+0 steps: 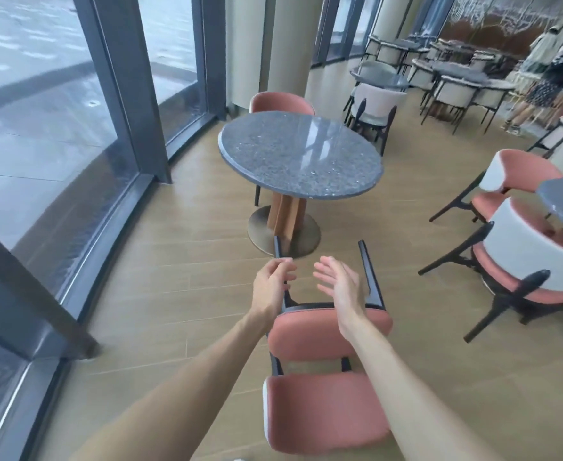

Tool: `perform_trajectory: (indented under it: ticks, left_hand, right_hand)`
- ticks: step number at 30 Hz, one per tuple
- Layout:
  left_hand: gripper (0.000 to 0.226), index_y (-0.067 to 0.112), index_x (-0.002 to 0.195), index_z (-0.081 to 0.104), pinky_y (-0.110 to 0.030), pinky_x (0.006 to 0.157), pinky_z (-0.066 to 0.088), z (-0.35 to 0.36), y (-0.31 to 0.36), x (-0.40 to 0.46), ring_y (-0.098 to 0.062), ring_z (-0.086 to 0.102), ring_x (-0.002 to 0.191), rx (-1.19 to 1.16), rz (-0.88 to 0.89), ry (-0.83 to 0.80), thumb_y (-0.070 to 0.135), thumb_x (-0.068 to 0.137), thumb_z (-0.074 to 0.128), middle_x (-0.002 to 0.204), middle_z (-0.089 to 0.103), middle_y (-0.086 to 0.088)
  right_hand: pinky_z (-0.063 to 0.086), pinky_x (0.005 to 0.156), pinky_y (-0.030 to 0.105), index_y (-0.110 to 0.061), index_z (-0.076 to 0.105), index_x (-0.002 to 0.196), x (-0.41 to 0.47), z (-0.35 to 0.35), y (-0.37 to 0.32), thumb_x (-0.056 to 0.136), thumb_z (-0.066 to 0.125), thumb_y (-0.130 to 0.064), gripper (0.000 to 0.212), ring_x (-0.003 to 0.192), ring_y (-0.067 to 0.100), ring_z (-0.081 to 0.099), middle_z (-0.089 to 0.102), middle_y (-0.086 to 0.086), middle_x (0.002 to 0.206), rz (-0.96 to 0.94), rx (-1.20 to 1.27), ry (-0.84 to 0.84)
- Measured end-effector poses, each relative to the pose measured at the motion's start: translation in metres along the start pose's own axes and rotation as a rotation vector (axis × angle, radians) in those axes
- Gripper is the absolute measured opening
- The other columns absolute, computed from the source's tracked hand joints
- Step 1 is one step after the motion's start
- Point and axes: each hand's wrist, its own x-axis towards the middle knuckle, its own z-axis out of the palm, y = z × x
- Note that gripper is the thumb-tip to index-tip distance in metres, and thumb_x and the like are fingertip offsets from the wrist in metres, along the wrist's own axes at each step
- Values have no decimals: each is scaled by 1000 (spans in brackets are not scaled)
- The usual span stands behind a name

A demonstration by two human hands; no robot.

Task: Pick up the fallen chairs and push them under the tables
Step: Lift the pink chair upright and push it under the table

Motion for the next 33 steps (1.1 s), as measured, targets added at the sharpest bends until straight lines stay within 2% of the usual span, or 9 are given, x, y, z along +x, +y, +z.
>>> perform_trajectory:
  ticks: [5, 8, 12, 18, 22, 25, 29, 31, 33]
  left_hand:
    - [23, 10, 107, 69, -34, 82, 51, 47, -40, 53, -19, 65, 91, 60, -52, -44, 23, 99, 51, 104, 72, -5]
    - [19, 11, 102, 69, -35, 83, 50, 74, -75, 76, -18, 64, 86, 91, -126, -69, 22, 97, 53, 101, 72, -5]
    - [27, 7, 111, 69, -40, 88, 53, 97, -125, 91, -20, 66, 88, 148, -232, -70, 23, 97, 52, 105, 72, -8]
    - [27, 6, 111, 69, -34, 79, 53, 125, -219, 102, -22, 65, 91, 213, -369, -17, 24, 98, 54, 109, 72, -11]
    - [21, 18, 103, 69, -44, 97, 51, 152, -291, 107, -22, 66, 94, 280, -466, -38, 32, 95, 57, 104, 73, -5]
    - [33, 16, 108, 70, -44, 101, 48, 170, -349, 109, -26, 66, 107, 384, -495, -102, 40, 89, 56, 110, 73, -7]
    - [30, 13, 112, 69, -38, 90, 54, 184, -441, 112, -28, 68, 97, 362, -679, -22, 33, 95, 56, 109, 72, -12]
    - [30, 10, 114, 67, -35, 79, 52, 184, -492, 111, -24, 65, 87, 286, -793, 37, 32, 96, 56, 111, 70, -12]
    - [31, 6, 115, 65, -36, 77, 52, 185, -542, 113, -24, 63, 83, 248, -867, 72, 30, 96, 57, 113, 68, -14]
  right_hand:
    - [55, 89, 33, -23, 69, 100, 54, -45, 38, 98, 53, -29, 17, 99, 14, 70, 73, -1, 106, 94, -61, 58]
    - [55, 90, 36, -26, 69, 91, 79, -79, 70, 96, 55, -28, 15, 95, 15, 71, 74, -3, 97, 184, -90, 121]
    - [54, 91, 41, -22, 68, 94, 103, -116, 110, 97, 53, -28, 16, 97, 19, 70, 72, 2, 100, 294, -124, 139]
    - [54, 90, 41, -17, 68, 99, 135, -147, 186, 96, 55, -27, 16, 98, 21, 70, 73, 8, 107, 446, -115, 120]
    - [53, 85, 38, -21, 67, 93, 162, -159, 261, 96, 55, -27, 14, 97, 22, 69, 72, 7, 106, 531, -130, 41]
    - [52, 82, 34, -24, 68, 92, 178, -172, 332, 95, 56, -30, 14, 100, 21, 69, 74, 2, 103, 611, -200, -67]
    - [49, 100, 46, -18, 70, 102, 195, -191, 426, 92, 56, -34, 25, 98, 22, 71, 75, 2, 100, 750, -212, -86]
    - [47, 102, 48, -19, 69, 96, 199, -198, 471, 92, 55, -34, 21, 93, 20, 72, 75, 3, 99, 812, -197, -82]
    - [49, 100, 49, -20, 68, 89, 200, -202, 516, 91, 56, -35, 19, 93, 21, 72, 75, 3, 97, 867, -188, -59]
